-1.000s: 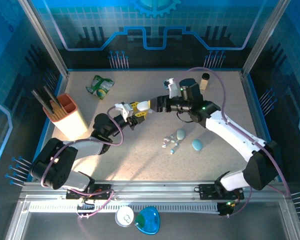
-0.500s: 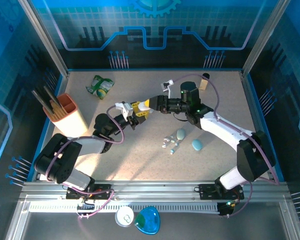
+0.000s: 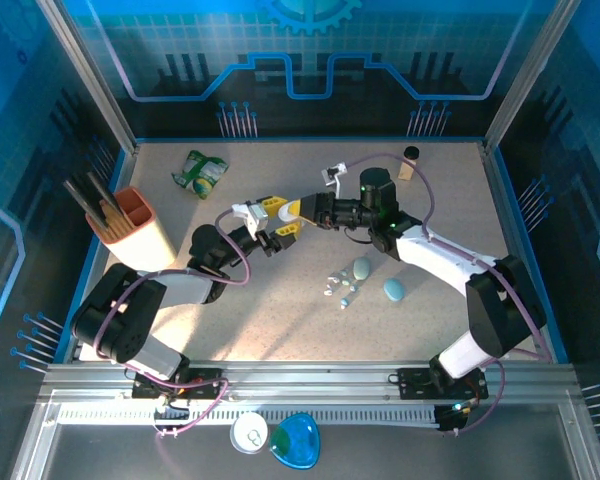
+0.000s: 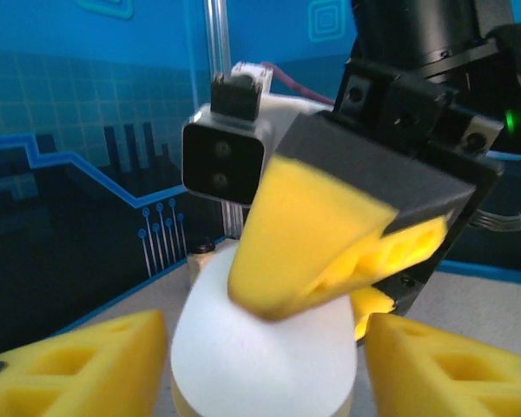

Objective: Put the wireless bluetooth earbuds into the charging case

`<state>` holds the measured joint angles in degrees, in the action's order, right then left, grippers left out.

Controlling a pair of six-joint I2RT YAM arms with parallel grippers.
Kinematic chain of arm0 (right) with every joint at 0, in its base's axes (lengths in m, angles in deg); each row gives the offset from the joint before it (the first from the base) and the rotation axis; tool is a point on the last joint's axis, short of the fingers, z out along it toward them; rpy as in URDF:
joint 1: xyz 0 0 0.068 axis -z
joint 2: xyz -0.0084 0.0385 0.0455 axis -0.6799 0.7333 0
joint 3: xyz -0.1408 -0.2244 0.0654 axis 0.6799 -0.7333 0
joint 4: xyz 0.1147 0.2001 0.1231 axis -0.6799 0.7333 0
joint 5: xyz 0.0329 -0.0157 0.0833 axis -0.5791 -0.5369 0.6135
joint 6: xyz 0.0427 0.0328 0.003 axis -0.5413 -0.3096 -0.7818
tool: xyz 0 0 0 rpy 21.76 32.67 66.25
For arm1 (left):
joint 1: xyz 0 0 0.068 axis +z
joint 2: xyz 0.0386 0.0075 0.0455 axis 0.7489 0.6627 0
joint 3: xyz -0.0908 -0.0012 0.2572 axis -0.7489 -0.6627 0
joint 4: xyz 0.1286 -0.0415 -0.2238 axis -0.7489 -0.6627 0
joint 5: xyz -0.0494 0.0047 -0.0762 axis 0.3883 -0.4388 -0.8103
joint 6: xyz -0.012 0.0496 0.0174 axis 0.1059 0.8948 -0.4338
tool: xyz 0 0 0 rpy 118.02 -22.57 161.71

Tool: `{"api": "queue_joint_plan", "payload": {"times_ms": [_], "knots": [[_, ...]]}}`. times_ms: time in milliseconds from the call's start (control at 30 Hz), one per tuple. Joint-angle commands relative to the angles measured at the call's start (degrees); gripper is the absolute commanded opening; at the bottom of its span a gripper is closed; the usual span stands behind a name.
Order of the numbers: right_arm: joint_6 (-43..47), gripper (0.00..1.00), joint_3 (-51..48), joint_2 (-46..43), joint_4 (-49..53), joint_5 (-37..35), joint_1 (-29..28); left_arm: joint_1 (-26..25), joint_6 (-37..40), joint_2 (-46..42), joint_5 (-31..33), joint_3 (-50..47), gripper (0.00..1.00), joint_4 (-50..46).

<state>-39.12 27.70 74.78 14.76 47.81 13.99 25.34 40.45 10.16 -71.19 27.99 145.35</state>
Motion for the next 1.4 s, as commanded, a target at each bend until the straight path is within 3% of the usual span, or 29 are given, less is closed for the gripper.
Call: {"api": "queue_joint_plan", "payload": {"times_ms": [0,167,400,733,800,967,1100,1233,1367], "knots": [[4.5,0.16,-2.9,-1.4,2.5,-4.3,3.0,-0.3,3.2,-2.4,-0.9,-1.1,0.81,-3.8],[10.6,0.14,-8.3,-1.5,9.7,-11.5,7.7,-0.5,7.5,-5.7,-2.4,-0.7,0.99,-16.3],[18.2,0.14,-9.2,3.7,15.7,-19.4,11.8,-0.9,10.9,-8.2,-1.2,2.4,0.99,-31.1],[18.2,0.15,-5.4,14.8,12.9,-19.5,15.0,-1.9,9.2,-8.2,8.9,7.2,0.99,-43.9],[17.7,0.21,-5.7,15.0,12.2,-19.5,15.5,-2.3,9.1,-7.9,11.3,8.3,0.99,-46.4],[18.6,0.5,-6.4,12.6,13.4,-19.8,17.0,-2.8,7.6,-6.1,18.8,12.4,0.99,-54.2],[22.1,0.64,-6.8,7.6,17.9,-23.4,17.9,-2.9,7.0,-3.8,21.1,16.6,0.99,-60.9],[26.0,0.72,-8.6,1.7,23.0,-27.9,18.0,-3.0,6.2,-0.7,22.8,22.3,0.99,-69.2],[27.0,0.72,-12.6,-6.1,24.5,-32.0,18.0,-3.4,6.2,2.8,23.9,27.2,0.99,-74.8]]}}
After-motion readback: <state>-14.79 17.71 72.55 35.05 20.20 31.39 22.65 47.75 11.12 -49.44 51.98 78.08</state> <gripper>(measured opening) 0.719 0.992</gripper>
